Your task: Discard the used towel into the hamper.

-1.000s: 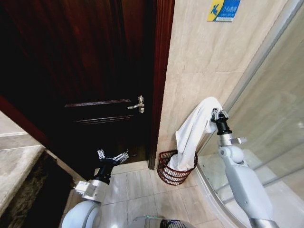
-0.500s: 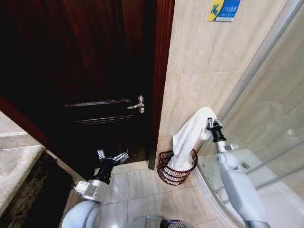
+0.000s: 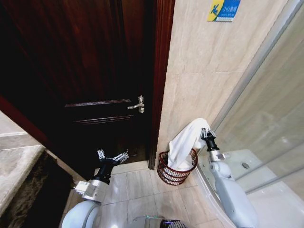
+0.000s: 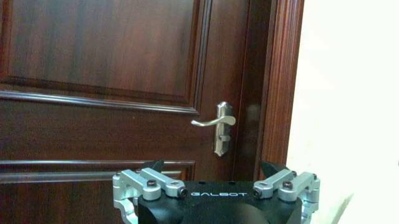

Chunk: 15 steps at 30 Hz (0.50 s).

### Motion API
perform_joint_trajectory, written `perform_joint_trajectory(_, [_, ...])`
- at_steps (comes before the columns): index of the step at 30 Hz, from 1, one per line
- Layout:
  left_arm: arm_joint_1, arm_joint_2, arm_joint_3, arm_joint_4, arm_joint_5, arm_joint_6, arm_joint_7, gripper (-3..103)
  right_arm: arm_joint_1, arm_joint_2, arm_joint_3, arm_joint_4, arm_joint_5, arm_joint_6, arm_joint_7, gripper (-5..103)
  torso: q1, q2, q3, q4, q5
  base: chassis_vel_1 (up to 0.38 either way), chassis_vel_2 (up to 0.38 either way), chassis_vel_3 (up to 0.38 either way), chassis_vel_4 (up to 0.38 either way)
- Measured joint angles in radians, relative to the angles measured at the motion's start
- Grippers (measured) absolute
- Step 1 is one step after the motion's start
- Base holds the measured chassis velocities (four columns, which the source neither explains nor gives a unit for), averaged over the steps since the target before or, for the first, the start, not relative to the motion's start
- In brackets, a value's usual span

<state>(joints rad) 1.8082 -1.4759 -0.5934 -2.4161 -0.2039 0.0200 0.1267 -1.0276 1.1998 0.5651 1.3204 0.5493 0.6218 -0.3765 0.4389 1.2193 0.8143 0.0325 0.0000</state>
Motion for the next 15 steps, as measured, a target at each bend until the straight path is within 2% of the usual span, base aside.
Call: perform_joint_trajectory(15, [0.0, 0.0, 0.0, 0.0, 0.0, 0.0, 0.0, 100, -0.013, 0.023, 0.001, -0.128, -0.004, 0.012, -0.027, 5, 0.0, 0.0, 0.0, 0.0, 0.0001, 0.0, 0.0, 0.0, 0.0])
